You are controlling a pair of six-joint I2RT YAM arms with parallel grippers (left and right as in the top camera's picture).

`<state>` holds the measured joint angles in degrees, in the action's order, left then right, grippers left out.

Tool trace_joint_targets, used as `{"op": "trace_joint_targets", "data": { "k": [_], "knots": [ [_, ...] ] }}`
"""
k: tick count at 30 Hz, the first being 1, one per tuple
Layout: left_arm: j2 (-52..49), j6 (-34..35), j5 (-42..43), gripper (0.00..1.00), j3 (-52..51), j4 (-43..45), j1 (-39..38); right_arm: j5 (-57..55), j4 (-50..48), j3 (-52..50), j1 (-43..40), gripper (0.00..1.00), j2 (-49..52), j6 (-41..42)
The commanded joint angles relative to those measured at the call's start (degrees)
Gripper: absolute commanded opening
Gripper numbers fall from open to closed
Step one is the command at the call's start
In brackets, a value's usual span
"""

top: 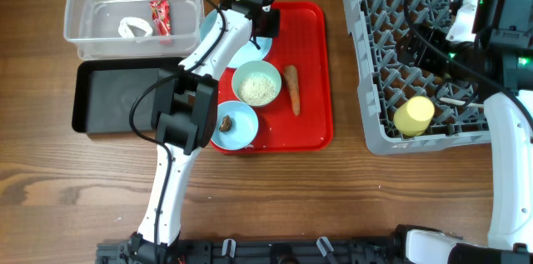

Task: Sort waste into correct bins and load items into the dishwasher rack
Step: 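Carry the tissue over the clear bin and release it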

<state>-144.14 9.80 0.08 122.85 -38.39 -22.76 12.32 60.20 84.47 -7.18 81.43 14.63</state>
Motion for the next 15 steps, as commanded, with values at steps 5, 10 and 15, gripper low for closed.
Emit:
{"op": "trace_joint_targets", "data": {
  "k": [5,10,15],
  "knots": [
    [-0.22,0.11,-1.2,0.19,0.07,-0.17,-0.55,-0.96,-0.13,-0.39,-0.02,0.98,-0.26,-1.16],
    [-0.2,0.11,-1.14,0.14,0.09,-0.15,-1.18,-0.94,-0.11,-0.39,-0.02,0.98,-0.26,-1.16],
    [-0.09,0.11,-0.96,0.15,0.09,0.04,-2.91,-0.94,-0.11,-0.39,-0.02,0.98,-0.26,-1.16]
  ]
}}
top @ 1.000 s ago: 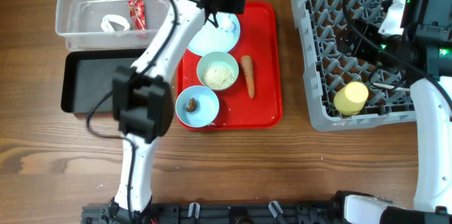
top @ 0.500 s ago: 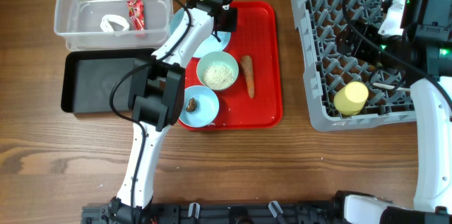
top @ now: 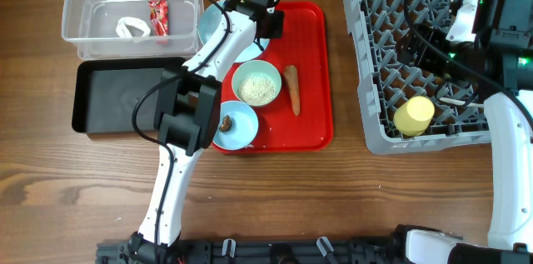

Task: Sort waste into correct bins and load items into the dishwasher rack
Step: 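Carry the tissue over the clear bin and release it, then grasp the green bowl of rice by its rim with the left gripper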

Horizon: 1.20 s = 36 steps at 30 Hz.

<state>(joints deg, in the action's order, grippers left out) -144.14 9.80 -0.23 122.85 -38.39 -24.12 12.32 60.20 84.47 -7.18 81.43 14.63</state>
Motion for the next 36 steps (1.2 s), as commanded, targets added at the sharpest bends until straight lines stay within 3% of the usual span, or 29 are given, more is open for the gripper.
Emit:
{"op": "trace_joint_targets", "data": {
  "k": [1,8,11,22,28,33,34,36],
  "knots": [
    [-0.09,0.11,-0.66,0.15,0.09,0.02,-2.21,-0.94,-0.11,-0.39,-0.02,0.98,-0.26,-1.16],
    [0.33,0.11,-0.72,0.14,0.39,1.25,-4.81,-0.94,0.31,-0.39,-0.02,0.98,-0.26,-1.25],
    [2.91,1.16,-0.7,0.04,0.61,1.11,-3.82,-0.94,0.39,-0.39,-0.02,0.98,-0.26,-1.38],
    [13.25,1.42,-0.7,0.04,0.61,-1.68,-2.01,-0.92,0.76,-0.39,-0.02,0.98,-0.26,-1.66],
    [23.02,1.38,-0.74,0.04,0.61,-5.01,9.97,-0.9,0.74,-0.39,-0.02,0.98,-0.26,-2.49],
    [19.82,1.42,-0.9,0.04,0.37,-9.03,21.11,-0.9,0.74,-0.39,-0.02,0.98,-0.26,-2.51],
    [18.75,1.42,-0.81,0.04,0.37,-9.42,22.27,-0.9,0.72,-0.39,-0.02,0.98,-0.26,-2.51],
    [16.37,1.38,0.31,0.32,0.37,-10.14,24.13,-0.9,0.7,-0.39,-0.02,0.98,-0.26,-2.69]
  ]
}}
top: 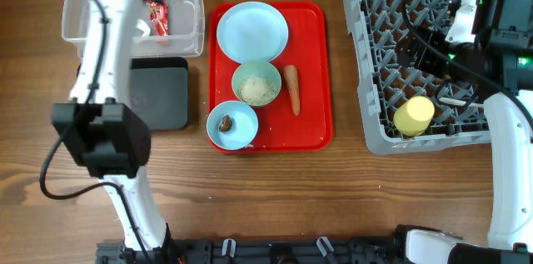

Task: Sort waste into correct bins and load items into the dishwasher rack
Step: 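Grasp the green bowl of rice by its rim with the left gripper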

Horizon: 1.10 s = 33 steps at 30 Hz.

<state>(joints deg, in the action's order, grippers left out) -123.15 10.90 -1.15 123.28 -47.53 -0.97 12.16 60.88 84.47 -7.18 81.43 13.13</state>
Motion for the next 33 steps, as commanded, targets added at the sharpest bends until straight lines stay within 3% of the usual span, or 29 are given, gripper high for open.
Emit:
{"op": "trace_joint_targets", "data": {
  "k": [1,2,4,12,16,19,22,26,33],
  "knots": [
    [-5.22,0.28,1.79,0.6,-0.07,-1.22,1.4,-0.76,0.02,-0.39,-0.02,0.98,-0.26,-1.16],
    [-5.25,0.28,2.01,0.85,-0.07,-1.42,1.51,-0.74,-0.02,-0.39,-0.02,0.98,-0.26,-1.14],
    [-4.52,0.28,1.97,1.0,-0.04,-1.33,0.98,-0.74,-0.15,-0.39,-0.02,0.98,-0.26,-1.16],
    [2.47,0.31,2.21,0.99,-0.04,-11.89,-4.0,-0.76,-0.17,-0.39,-0.02,0.98,-0.26,-1.16],
    [4.22,0.02,3.19,1.0,-0.07,-28.61,-12.37,-0.76,-0.39,-0.39,-0.02,0.98,-0.26,-1.14],
    [4.09,-0.17,3.23,0.99,-2.95,-31.41,-18.97,-0.76,-0.55,-0.39,-0.02,0.98,-0.26,-1.16],
    [4.09,-2.54,3.21,0.97,-8.28,-29.31,-26.36,-0.76,-0.37,-0.39,-0.02,0.98,-0.26,-1.14],
    [4.09,-7.5,2.6,0.91,-18.69,-20.0,-33.97,-0.74,-0.55,-0.39,-0.02,0.98,-0.26,-1.14],
    [4.09,-7.72,2.58,0.75,-28.85,-7.69,-34.71,-0.7,-0.13,-0.39,-0.02,0.98,-0.26,-0.92]
  ]
}}
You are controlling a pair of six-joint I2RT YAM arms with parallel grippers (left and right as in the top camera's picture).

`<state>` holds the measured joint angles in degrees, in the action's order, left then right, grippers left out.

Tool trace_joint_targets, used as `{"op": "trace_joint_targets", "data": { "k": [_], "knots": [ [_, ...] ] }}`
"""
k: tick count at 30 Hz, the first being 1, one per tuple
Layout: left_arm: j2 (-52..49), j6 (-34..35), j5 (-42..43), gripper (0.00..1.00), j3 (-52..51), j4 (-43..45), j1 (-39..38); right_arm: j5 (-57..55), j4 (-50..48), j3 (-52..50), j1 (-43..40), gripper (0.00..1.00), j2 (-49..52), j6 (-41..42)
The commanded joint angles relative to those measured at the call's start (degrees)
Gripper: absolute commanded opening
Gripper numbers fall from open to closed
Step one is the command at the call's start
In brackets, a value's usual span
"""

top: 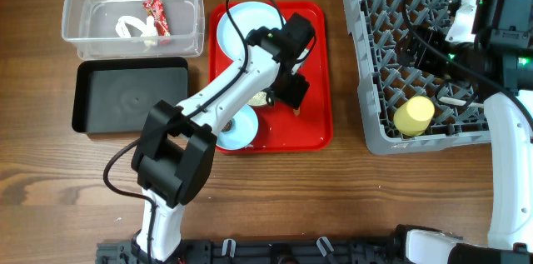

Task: Sort waste into correct bins and load items into the dishwasher rack
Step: 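Grasp the green bowl of rice by its rim with the left gripper, then tip the green bowl over the black tray to pour out the rice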

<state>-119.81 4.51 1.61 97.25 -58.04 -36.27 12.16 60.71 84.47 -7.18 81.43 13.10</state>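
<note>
A red tray (pixel 316 64) carries a light blue plate (pixel 241 27) and two light blue bowls. The rice bowl (pixel 261 97) and the bowl with brown scraps (pixel 237 135) are partly covered by my left arm. My left gripper (pixel 291 96) hangs low over the tray's right side. It hides the carrot, and its jaws cannot be made out. The clear bin (pixel 187 14) holds a white scrap (pixel 129 27) and a red wrapper (pixel 156 16). My right gripper (pixel 420 47) rests over the grey dishwasher rack (pixel 366 89); its state is unclear.
A black bin (pixel 129 97) sits in front of the clear bin, left of the tray. A yellow cup (pixel 414 116) lies in the rack's front row. Cables run across the rack near the right arm.
My left arm was reaching over the clear bin at the far left. Now its gripper is over the tray's right side, where the carrot lay. The right arm has not moved.
My left gripper was at the far edge of the blue plate at the two oldest moments. Then the arm stood over the clear bin with the whole tray uncovered. Now the gripper is back on the tray, over the carrot's spot. The right arm has stayed at the rack.
</note>
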Motion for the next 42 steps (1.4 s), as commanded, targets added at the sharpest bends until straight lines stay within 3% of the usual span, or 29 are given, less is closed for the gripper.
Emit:
{"op": "trace_joint_targets", "data": {
  "k": [1,5,9,18,36,42],
  "knots": [
    [0.74,-1.31,-0.2,0.73,-3.48,3.67,0.59,-0.7,0.2,-0.39,-0.02,0.99,-0.26,-0.9],
    [0.52,-1.27,-0.2,0.45,-4.48,5.31,0.59,-0.72,0.31,-0.39,-0.02,0.98,-0.26,-0.92],
    [-0.96,-1.27,-0.2,0.39,-4.48,5.49,0.57,-0.7,0.28,-0.39,-0.02,0.99,-0.26,-0.48],
    [-2.01,0.46,-3.02,0.04,-4.48,6.88,0.52,-0.72,0.26,-0.39,-0.02,0.98,-0.26,-0.52],
    [12.44,2.45,-2.71,0.04,-0.04,4.61,1.07,-0.74,0.42,-0.39,-0.02,0.99,-0.26,-0.98],
    [20.41,4.98,2.43,0.04,-0.04,-1.07,10.29,-0.76,0.42,-0.39,-0.02,0.98,-0.26,-1.11]
  ]
}}
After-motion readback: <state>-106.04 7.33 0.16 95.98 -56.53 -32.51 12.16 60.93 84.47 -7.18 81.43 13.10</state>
